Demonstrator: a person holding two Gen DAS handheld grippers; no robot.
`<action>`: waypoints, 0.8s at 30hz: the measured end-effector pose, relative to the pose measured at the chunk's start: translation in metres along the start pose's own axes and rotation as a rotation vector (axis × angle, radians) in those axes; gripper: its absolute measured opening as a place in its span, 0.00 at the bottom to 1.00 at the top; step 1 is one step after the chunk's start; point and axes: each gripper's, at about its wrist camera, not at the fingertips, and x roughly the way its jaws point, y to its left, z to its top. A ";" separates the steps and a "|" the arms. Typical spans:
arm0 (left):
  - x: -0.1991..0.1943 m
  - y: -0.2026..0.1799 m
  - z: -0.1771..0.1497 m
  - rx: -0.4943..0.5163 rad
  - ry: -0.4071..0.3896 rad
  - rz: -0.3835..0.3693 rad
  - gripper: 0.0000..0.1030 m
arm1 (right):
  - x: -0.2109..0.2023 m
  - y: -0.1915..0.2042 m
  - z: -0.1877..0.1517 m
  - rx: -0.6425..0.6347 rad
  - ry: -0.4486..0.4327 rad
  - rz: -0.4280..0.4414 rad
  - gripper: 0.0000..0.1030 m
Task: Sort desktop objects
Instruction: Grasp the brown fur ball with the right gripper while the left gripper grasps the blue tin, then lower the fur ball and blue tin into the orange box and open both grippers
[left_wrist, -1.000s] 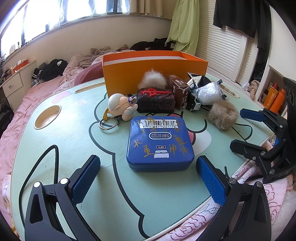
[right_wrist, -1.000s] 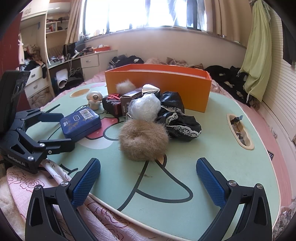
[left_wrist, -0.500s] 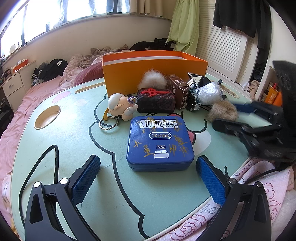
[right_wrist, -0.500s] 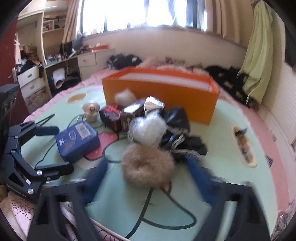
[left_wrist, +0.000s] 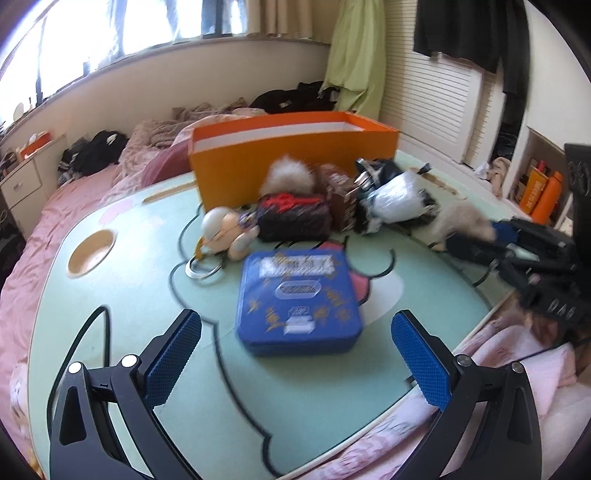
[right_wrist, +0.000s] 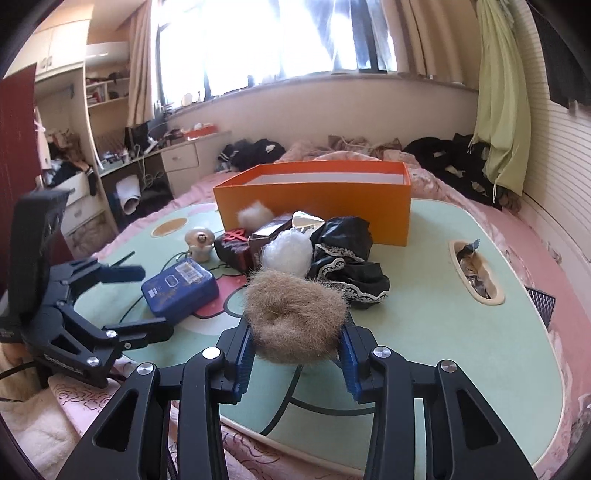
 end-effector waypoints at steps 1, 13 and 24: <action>0.001 -0.002 0.003 0.004 0.005 -0.005 0.97 | 0.000 0.001 0.000 -0.004 0.001 0.000 0.38; -0.015 0.007 0.022 -0.117 -0.010 -0.040 0.64 | -0.008 -0.013 0.013 0.024 -0.021 0.001 0.38; 0.022 0.010 0.146 -0.106 -0.095 0.037 0.64 | 0.078 -0.052 0.140 0.099 0.112 -0.052 0.39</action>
